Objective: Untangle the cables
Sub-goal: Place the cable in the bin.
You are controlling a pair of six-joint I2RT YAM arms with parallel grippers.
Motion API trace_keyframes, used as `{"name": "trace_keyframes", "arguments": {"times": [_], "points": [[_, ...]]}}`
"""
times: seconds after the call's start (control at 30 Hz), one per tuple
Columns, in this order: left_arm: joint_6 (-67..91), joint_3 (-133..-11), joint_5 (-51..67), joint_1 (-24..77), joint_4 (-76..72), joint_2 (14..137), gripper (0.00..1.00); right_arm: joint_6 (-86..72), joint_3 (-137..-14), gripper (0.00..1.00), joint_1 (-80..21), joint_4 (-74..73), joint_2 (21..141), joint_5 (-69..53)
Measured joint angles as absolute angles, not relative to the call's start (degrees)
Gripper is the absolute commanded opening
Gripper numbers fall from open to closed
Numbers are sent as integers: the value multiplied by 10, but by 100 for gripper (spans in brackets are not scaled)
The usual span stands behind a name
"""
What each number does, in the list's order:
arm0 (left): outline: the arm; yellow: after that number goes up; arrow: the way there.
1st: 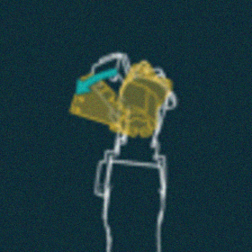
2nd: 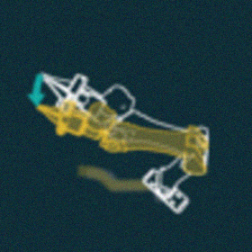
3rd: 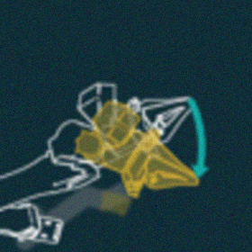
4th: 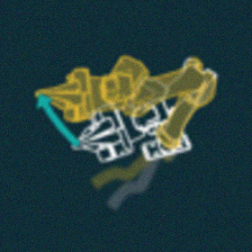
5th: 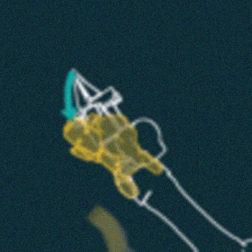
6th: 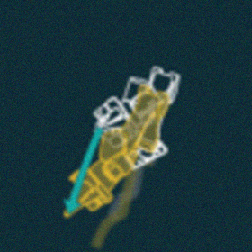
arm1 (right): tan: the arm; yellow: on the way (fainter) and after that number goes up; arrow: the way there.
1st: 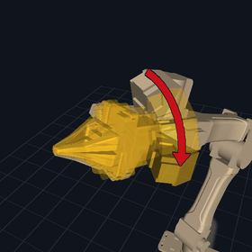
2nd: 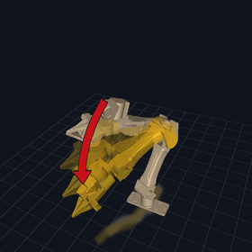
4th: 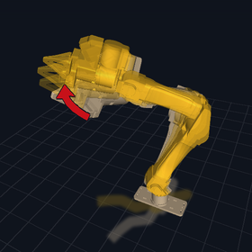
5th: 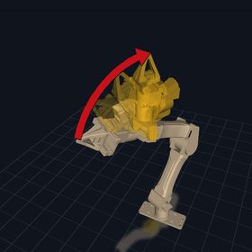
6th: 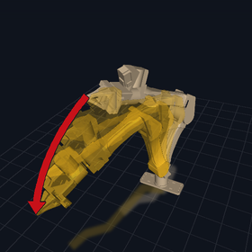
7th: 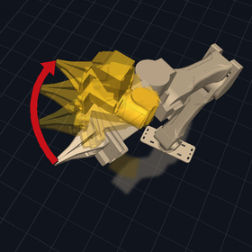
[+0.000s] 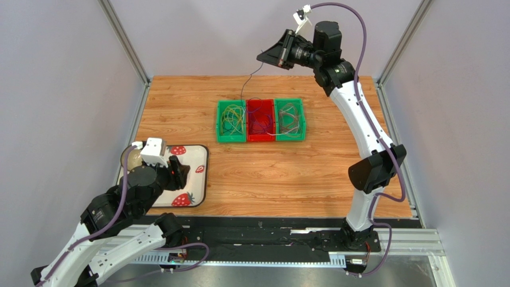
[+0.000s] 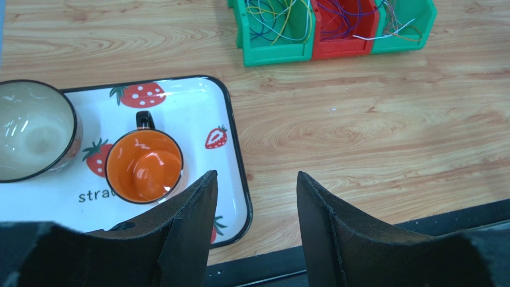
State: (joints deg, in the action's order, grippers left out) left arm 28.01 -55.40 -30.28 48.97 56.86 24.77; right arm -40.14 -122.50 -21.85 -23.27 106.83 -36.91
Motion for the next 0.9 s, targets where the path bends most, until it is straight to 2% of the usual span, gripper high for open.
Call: {"name": "trace_keyframes", "arguments": {"times": [0.33, 0.57, 0.77, 0.9], "points": [[281, -546, -316, 490, 569, 232, 60, -403, -1252, 0, -203, -220, 1168, -373], [281, -543, -320, 490, 569, 226, 60, -403, -1258, 0, -200, -223, 1189, -376], [281, -541, -321, 490, 568, 226, 60, -409, -1355, 0, -187, -228, 1211, -381], [281, -541, -321, 490, 568, 226, 60, -414, -1366, 0, -177, -207, 1207, -380]]}}
